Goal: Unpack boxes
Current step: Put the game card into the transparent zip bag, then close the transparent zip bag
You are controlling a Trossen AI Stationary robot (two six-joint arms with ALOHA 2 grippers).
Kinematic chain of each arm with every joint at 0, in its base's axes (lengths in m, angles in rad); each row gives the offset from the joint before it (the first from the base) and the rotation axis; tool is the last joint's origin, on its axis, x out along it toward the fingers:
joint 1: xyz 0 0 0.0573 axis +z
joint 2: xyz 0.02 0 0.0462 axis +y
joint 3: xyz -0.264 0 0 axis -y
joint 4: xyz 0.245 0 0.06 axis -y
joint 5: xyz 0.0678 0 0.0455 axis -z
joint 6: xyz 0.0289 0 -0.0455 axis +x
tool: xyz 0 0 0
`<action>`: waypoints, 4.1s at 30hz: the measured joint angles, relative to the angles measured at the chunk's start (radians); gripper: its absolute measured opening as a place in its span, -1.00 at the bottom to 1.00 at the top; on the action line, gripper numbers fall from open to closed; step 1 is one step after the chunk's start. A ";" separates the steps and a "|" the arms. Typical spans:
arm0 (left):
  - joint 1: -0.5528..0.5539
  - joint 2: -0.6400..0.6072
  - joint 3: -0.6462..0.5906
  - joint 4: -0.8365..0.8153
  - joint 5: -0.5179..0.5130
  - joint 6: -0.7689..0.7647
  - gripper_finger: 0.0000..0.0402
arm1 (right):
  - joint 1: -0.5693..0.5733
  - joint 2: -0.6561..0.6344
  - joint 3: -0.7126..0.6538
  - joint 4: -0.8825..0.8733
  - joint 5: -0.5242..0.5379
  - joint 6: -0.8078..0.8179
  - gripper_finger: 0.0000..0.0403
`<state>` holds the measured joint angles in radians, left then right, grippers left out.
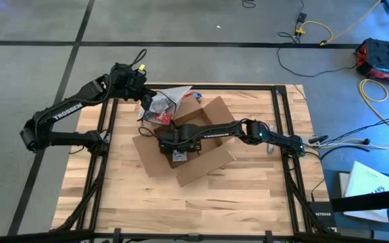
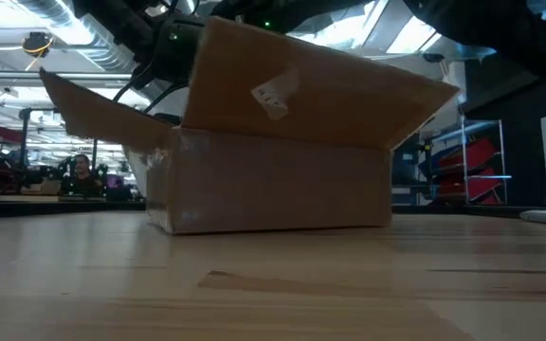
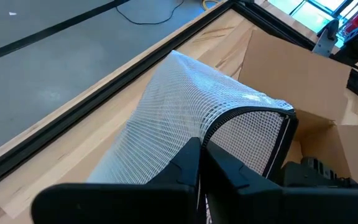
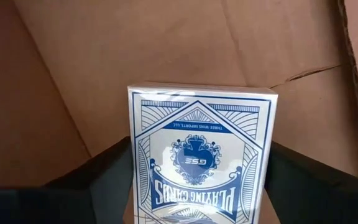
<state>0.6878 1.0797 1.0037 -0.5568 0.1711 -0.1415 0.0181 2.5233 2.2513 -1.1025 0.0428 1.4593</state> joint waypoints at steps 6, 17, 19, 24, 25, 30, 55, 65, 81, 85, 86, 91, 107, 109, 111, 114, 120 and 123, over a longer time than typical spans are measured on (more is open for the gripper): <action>0.000 0.000 0.000 0.001 0.000 0.000 -1.00 | 0.000 -0.005 0.043 -0.039 0.016 -0.088 0.39; 0.000 0.000 0.000 0.002 0.000 0.000 -1.00 | 0.000 -0.056 0.102 -0.123 0.067 -0.226 0.39; 0.000 0.000 0.000 0.007 0.000 0.000 -1.00 | 0.000 -0.080 0.101 -0.128 0.075 -0.244 0.39; 0.000 0.000 0.000 0.025 0.001 0.000 -1.00 | 0.000 -0.145 0.103 -0.123 0.116 -0.286 0.39; 0.000 0.000 0.000 0.024 0.000 0.000 -1.00 | 0.000 -0.160 0.103 -0.123 0.124 -0.288 0.39; 0.000 0.000 0.000 0.024 0.001 -0.015 -1.00 | -0.001 -0.215 0.104 -0.095 0.187 -0.313 0.39; -0.001 0.000 0.000 -0.034 0.011 -0.139 -1.00 | -0.153 -0.227 0.101 0.229 0.421 -0.480 0.39; -0.001 0.000 0.000 -0.051 0.011 -0.151 -1.00 | -0.156 -0.158 0.101 0.286 0.419 -0.497 0.39; -0.023 0.000 0.000 -0.091 0.011 -0.162 -1.00 | -0.181 -0.080 0.094 0.508 0.556 -0.773 0.41; -0.030 0.000 0.000 -0.101 0.009 -0.160 -1.00 | -0.184 -0.060 0.094 0.535 0.560 -0.855 0.52; -0.030 0.000 0.000 -0.109 0.005 -0.160 -1.00 | -0.185 -0.057 0.095 0.543 0.559 -0.872 0.54; -0.033 0.000 -0.001 -0.123 0.005 -0.143 -1.00 | -0.184 -0.041 0.096 0.531 0.516 -0.890 0.66; -0.034 0.002 0.000 -0.106 0.016 -0.113 -1.00 | -0.180 -0.045 0.094 0.506 0.323 -0.864 0.71; -0.034 0.002 0.000 -0.103 0.022 -0.107 -1.00 | -0.171 -0.058 0.103 0.476 0.314 -0.857 0.71; -0.035 0.001 0.000 -0.097 0.033 -0.081 -1.00 | -0.155 -0.079 0.095 0.443 0.329 -0.859 0.71; -0.036 0.000 0.001 -0.122 0.050 -0.036 -1.00 | -0.124 -0.100 0.104 0.366 0.409 -0.881 0.71; -0.036 0.001 0.001 -0.155 0.050 0.034 -1.00 | -0.089 -0.124 0.104 0.234 0.482 -0.886 0.71; -0.036 0.001 0.001 -0.161 0.047 0.051 -1.00 | -0.065 -0.135 0.105 0.144 0.520 -0.847 0.71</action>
<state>0.6518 1.0809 1.0042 -0.7177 0.2185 -0.0904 -0.0465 2.3885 2.3562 -0.9589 0.5631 0.6126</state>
